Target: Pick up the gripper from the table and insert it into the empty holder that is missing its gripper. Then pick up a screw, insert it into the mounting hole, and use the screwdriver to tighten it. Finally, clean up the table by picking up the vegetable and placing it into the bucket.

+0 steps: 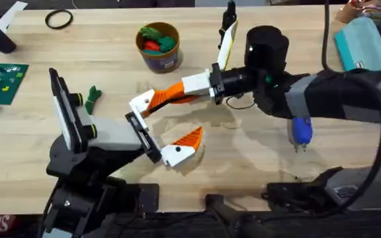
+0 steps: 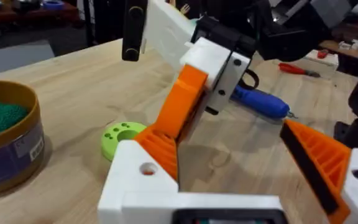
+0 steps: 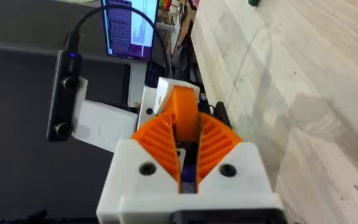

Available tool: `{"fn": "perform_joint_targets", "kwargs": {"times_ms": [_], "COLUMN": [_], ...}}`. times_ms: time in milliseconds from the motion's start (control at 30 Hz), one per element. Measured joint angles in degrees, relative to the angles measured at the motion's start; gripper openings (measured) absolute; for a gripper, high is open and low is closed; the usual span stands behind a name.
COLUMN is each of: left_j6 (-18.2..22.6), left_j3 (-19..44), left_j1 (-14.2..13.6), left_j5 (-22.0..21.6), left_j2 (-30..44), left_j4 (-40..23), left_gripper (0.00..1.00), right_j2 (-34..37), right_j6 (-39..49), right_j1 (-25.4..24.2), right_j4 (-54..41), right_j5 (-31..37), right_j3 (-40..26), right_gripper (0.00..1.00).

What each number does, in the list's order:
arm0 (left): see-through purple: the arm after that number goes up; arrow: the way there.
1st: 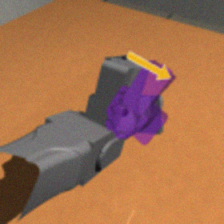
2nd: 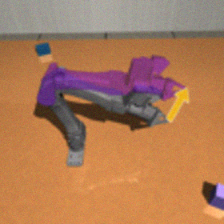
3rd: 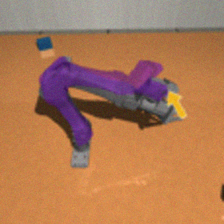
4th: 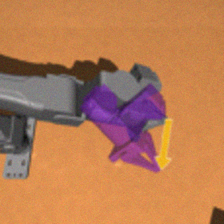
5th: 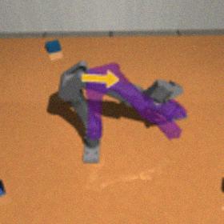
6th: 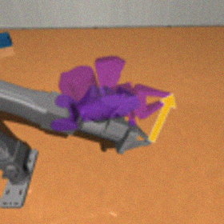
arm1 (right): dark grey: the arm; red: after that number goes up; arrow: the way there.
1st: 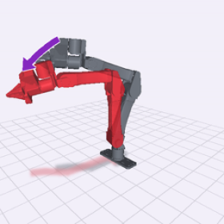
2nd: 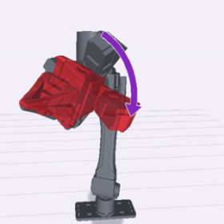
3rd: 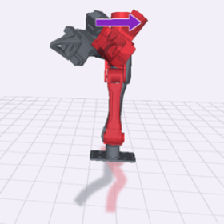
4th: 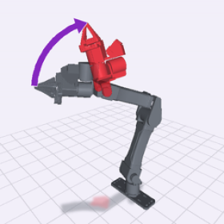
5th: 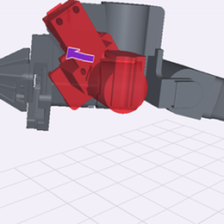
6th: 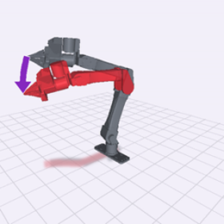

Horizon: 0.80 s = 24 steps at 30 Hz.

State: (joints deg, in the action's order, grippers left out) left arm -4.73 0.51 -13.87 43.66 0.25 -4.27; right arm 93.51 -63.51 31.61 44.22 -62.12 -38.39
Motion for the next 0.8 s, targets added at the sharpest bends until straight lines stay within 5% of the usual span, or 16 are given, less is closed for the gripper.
{"fn": "perform_joint_targets", "kwargs": {"times_ms": [533, 800], "left_j6": [0.0, 0.0], "left_j3": [0.0, 0.0], "left_j1": [-0.8, -0.8], "left_j5": [5.3, 6.3], "left_j2": [0.0, 0.0], "left_j4": [-0.3, -0.4], "left_gripper": [0.986, 0.986], "right_j2": [0.0, 0.0], "right_j6": [0.0, 0.0], "right_j1": [1.0, 1.0], "right_j4": [0.3, 0.3], "right_j5": [2.6, 3.0], "right_j3": [0.0, 0.0], "right_gripper": [0.266, 0.612]}}
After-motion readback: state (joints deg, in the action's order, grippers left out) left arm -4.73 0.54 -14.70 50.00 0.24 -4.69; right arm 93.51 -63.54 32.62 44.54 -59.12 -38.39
